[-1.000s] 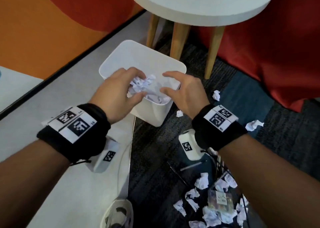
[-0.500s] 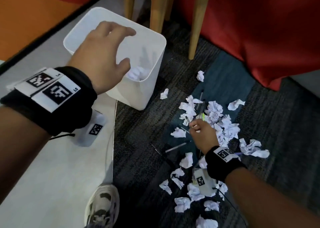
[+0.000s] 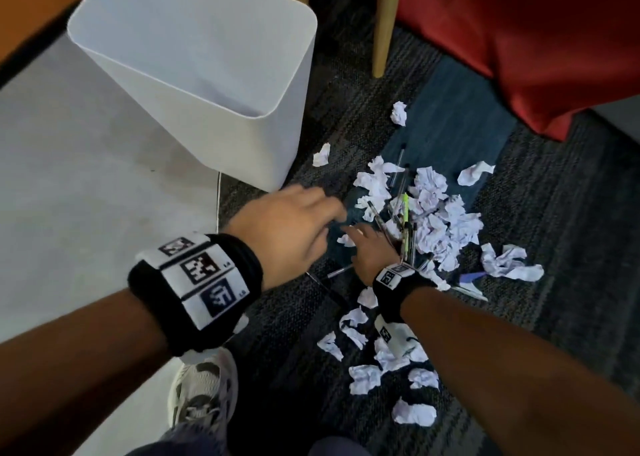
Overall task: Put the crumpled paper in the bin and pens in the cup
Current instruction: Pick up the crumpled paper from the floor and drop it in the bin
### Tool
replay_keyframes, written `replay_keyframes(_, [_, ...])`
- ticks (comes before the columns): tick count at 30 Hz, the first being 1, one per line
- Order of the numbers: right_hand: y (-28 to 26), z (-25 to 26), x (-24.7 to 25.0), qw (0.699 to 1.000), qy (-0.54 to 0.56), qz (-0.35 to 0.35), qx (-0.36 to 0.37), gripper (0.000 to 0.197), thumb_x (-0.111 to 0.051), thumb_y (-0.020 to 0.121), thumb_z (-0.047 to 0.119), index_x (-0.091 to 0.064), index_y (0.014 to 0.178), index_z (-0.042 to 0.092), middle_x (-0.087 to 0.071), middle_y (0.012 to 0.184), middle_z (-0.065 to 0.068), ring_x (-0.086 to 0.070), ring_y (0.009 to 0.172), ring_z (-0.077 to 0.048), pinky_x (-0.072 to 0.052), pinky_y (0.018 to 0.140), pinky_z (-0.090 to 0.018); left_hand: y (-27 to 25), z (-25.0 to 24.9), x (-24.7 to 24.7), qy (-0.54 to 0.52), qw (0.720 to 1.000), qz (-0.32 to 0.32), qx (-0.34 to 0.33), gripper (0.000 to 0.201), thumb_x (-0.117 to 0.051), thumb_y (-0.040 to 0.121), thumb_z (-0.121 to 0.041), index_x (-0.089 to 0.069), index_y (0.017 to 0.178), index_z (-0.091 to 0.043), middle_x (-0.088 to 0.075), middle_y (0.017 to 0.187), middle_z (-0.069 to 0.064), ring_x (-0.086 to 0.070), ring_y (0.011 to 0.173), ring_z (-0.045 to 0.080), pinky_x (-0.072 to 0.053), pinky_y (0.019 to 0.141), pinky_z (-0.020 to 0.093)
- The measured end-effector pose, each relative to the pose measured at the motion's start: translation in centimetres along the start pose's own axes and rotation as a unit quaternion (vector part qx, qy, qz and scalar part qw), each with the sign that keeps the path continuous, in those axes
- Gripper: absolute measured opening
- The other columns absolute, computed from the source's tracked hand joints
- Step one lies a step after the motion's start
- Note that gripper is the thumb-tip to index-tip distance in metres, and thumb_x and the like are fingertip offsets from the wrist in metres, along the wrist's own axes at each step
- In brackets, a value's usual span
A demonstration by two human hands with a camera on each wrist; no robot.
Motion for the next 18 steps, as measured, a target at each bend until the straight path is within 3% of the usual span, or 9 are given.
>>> replay_keyframes(3, [0.5,0.1,-0.7,0.999,-0.037,0.016,0.011,0.069,-0.051,0.088,0.003,-0.029,0.146,0.034,-0.027,0.150,-0.005,-0.030,0.133,-0.039,-0.042,0.101,-0.047,-0.8,-0.4,-6.7,0.026,0.991,0.133,0.009,0.031,-0.036,0.099,-0.028,-0.044,0.129,-0.030,-0.052,0.121,-0.006,-0.050,0.111,0.017,-0.044,0.096,0.036])
replay_keyframes(7, [0.5,-0.5,-1.0,0.999,-0.049,0.009,-0.008,0.053,-0.049,0.089,0.000,-0.045,0.132,0.030,-0.035,0.136,-0.008,-0.034,0.125,-0.039,-0.045,0.089,-0.044,-2.0,0.4,-12.8,0.020,0.967,0.254,0.031,0.029,-0.032,0.101,-0.026,-0.044,0.128,-0.028,-0.051,0.124,-0.001,-0.050,0.112,0.025,-0.043,0.096,0.042])
replay_keyframes(12, [-0.2,-0.8,-0.8,0.996,-0.076,-0.050,-0.008,0.046,-0.050,0.085,0.001,-0.049,0.123,0.026,-0.042,0.130,-0.008,-0.040,0.115,-0.042,-0.040,0.093,-0.047,-2.6,1.3,-16.9,0.015,0.951,0.305,0.042,0.029,-0.034,0.100,-0.021,-0.046,0.126,-0.025,-0.052,0.125,0.002,-0.053,0.110,0.029,-0.047,0.092,0.046])
replay_keyframes(18, [-1.9,-1.1,-0.3,0.993,0.002,-0.115,-0.022,0.033,-0.047,0.085,-0.002,-0.049,0.110,0.019,-0.054,0.117,-0.009,-0.046,0.103,-0.039,-0.035,0.078,-0.041,-4.1,2.6,-21.5,-0.046,0.929,0.347,0.121,0.023,-0.044,0.097,-0.023,-0.045,0.120,-0.020,-0.054,0.121,0.007,-0.054,0.106,0.029,-0.048,0.086,0.040])
Point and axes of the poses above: each hand's wrist, its own y-axis towards the middle knuckle, its own x-axis out of the back of the hand, z = x × y, the point moved 8 cm from there along y, towards the middle knuckle
